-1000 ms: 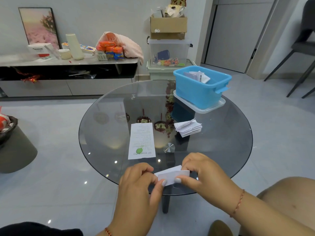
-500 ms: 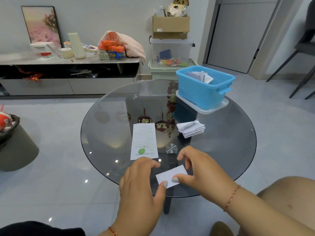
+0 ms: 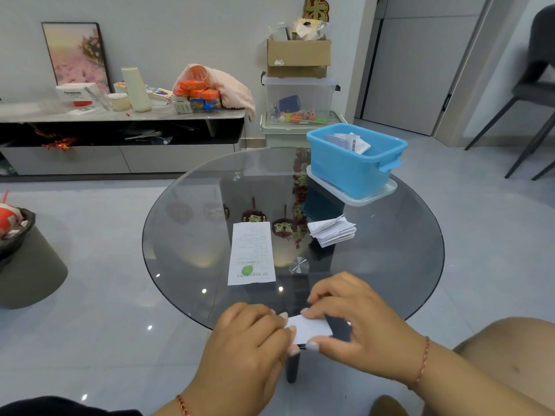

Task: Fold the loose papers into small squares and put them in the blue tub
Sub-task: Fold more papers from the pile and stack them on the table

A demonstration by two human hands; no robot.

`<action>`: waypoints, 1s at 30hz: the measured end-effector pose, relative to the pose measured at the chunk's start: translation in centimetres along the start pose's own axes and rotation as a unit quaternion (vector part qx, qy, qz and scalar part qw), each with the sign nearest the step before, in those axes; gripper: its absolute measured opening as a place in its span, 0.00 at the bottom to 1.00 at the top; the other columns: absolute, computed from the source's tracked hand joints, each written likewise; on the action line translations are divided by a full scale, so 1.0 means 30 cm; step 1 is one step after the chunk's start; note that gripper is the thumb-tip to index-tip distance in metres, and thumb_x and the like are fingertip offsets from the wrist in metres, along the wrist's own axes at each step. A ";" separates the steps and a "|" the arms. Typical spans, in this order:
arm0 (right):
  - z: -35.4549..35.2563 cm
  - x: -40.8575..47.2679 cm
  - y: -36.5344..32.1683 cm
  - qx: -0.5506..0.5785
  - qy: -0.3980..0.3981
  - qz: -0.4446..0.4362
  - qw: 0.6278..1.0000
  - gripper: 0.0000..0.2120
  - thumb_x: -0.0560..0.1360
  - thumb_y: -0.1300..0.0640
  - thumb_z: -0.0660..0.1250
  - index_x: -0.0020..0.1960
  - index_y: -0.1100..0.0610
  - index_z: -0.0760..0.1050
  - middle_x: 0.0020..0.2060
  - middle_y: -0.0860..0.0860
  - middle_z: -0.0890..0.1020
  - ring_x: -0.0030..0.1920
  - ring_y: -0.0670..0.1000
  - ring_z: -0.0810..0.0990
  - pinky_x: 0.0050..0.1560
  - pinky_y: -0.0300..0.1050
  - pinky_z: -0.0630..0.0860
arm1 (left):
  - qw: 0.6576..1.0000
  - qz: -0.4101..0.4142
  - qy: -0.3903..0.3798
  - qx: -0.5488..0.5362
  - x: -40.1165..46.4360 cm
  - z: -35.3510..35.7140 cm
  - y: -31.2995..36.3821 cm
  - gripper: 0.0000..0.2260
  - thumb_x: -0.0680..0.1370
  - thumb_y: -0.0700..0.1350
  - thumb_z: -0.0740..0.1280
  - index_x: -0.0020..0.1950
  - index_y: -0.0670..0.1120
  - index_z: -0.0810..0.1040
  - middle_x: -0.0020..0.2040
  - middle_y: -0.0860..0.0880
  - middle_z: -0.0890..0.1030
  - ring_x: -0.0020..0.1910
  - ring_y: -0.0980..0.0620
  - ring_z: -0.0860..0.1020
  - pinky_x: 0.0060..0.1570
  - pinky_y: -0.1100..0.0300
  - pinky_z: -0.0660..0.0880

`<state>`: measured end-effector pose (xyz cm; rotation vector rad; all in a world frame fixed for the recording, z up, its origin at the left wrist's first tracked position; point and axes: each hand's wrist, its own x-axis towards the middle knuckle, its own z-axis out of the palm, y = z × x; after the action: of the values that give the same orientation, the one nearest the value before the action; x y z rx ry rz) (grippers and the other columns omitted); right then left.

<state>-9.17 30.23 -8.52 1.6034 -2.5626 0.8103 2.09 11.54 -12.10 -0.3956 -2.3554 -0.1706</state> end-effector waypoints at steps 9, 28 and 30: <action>-0.037 0.032 -0.010 0.050 0.153 -0.015 0.987 0.08 0.74 0.50 0.65 0.38 0.50 0.80 0.35 0.40 0.78 0.40 0.41 0.73 0.43 0.30 0.68 | 0.961 -0.233 0.009 -0.149 0.121 -0.078 0.038 0.06 0.74 0.52 0.64 0.40 0.55 0.80 0.37 0.60 0.78 0.39 0.63 0.74 0.40 0.76 0.67; -0.160 0.159 0.141 0.011 0.234 0.218 0.947 0.24 0.72 0.54 0.69 0.65 0.45 0.67 0.56 0.41 0.75 0.57 0.41 0.70 0.61 0.40 0.66 | 0.755 -0.526 0.028 -0.390 0.634 0.060 -0.156 0.07 0.79 0.41 0.64 0.41 0.44 0.77 0.20 0.53 0.76 0.22 0.57 0.75 0.33 0.60 0.79; -0.165 0.195 0.170 -0.051 0.149 0.198 0.968 0.31 0.73 0.54 0.66 0.73 0.43 0.59 0.71 0.42 0.63 0.71 0.44 0.58 0.71 0.48 0.55 | 0.750 -0.540 0.030 -0.380 0.661 0.088 -0.179 0.07 0.79 0.42 0.64 0.41 0.46 0.76 0.23 0.52 0.77 0.23 0.56 0.76 0.38 0.58 0.80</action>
<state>-17.52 29.20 -4.76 0.8709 -2.6743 0.8445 -15.00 11.73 -0.39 0.6765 -2.0446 -1.6695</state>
